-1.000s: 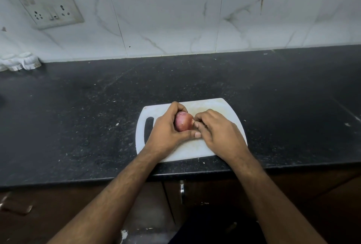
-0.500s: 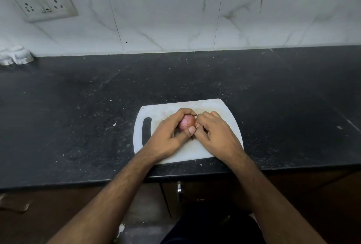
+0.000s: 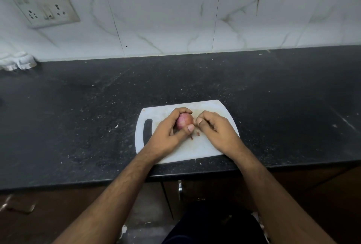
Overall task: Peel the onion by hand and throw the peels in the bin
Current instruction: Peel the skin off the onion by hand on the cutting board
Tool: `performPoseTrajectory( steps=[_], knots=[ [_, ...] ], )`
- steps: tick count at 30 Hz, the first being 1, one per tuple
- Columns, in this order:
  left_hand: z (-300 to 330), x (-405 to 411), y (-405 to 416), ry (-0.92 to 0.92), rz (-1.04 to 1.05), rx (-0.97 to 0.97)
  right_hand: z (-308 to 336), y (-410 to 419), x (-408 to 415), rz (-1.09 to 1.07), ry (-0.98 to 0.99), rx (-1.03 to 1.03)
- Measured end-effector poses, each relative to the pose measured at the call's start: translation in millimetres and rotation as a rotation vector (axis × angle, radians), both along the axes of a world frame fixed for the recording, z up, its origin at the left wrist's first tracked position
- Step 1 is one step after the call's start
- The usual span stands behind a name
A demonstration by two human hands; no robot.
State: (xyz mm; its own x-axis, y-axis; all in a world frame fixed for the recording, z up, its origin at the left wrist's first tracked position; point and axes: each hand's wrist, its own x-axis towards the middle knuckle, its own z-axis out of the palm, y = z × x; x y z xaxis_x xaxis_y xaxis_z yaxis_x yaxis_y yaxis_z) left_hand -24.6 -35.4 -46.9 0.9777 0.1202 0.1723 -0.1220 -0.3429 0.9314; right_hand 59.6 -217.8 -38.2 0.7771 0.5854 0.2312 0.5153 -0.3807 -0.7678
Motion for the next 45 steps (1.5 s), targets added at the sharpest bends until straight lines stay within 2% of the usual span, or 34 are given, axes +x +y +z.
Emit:
performPoseTrajectory(
  steps=[3,5,12,19,23,37,45],
  knots=[
    [-0.1,-2.1,-1.7,0.020,-0.015,-0.058,1.4,-4.8,-1.7,-0.095,-0.001,0.198],
    [0.7,-2.1,-2.8,0.032,-0.018,-0.085,1.7,-3.3,-3.0,-0.072,-0.035,0.214],
    [-0.3,-0.1,0.2,0.045,-0.033,-0.104,-2.5,0.0,-1.3,-0.056,-0.088,0.119],
    [-0.1,-1.1,-0.8,0.057,-0.040,-0.111,-9.7,2.9,-0.8,-0.036,-0.332,-0.007],
    [-1.8,0.6,-0.8,0.054,-0.043,-0.111,-10.7,4.3,-1.6,-0.047,-0.398,-0.109],
    [-4.7,5.2,0.3,0.060,0.010,-0.174,-11.6,1.1,1.2,-0.042,-0.232,0.011],
    [-1.5,2.9,-1.6,0.061,0.015,-0.144,-9.0,-2.0,1.8,-0.141,-0.179,0.072]
  ],
)
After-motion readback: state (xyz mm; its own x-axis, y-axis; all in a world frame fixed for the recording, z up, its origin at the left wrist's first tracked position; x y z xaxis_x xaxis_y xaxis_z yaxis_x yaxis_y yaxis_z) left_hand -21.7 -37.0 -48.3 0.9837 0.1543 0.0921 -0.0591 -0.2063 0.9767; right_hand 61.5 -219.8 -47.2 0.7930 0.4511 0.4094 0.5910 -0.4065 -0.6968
